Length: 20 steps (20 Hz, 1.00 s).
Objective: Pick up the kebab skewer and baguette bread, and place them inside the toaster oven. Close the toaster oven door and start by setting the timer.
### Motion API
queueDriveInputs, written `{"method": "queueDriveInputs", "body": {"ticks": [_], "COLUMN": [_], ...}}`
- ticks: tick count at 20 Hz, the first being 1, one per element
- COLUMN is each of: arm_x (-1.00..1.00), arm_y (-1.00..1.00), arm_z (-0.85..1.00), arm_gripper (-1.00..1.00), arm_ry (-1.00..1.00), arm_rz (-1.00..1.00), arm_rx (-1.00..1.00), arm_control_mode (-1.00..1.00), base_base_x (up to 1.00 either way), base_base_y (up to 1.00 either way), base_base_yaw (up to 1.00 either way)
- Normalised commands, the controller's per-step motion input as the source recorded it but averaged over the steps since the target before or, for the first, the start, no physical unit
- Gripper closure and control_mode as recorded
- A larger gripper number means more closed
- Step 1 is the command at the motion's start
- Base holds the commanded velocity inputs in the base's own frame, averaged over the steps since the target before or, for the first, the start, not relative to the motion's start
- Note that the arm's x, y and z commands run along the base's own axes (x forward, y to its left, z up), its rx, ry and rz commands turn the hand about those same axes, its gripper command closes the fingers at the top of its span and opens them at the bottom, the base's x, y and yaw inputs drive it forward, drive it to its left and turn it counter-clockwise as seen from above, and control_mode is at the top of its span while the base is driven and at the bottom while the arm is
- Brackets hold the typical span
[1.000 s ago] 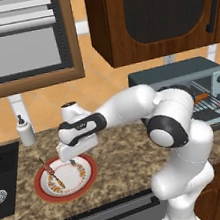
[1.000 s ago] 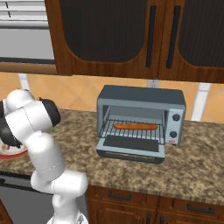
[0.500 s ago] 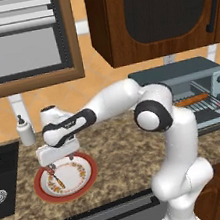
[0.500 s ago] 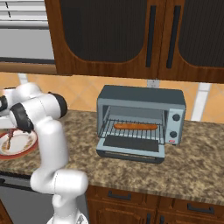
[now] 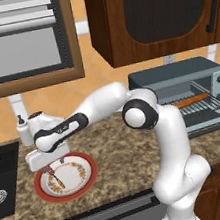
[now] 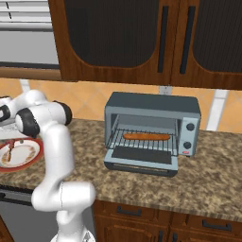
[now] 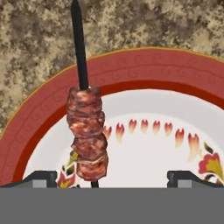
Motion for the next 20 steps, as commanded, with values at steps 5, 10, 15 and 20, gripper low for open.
{"method": "queueDriveInputs", "body": {"ticks": [5, 10, 15, 20], "arm_x": [0.0, 0.0, 0.0, 0.0], "arm_y": [0.0, 0.0, 0.0, 0.0], "arm_z": [-0.13, -0.31, -0.25, -0.23], "arm_gripper": [-1.0, -1.0, -1.0, 1.0], "arm_ry": [-0.07, -0.06, -0.07, -0.05], "arm_rz": [-0.01, -0.04, -0.04, -0.02], "arm_rx": [0.01, 0.04, 0.06, 0.04], "arm_control_mode": [-1.0, -1.0, -1.0, -1.0], "base_base_x": [0.0, 0.0, 0.0, 0.0], "base_base_y": [0.0, 0.0, 0.0, 0.0], "base_base_yaw": [0.0, 0.0, 0.0, 0.0]}}
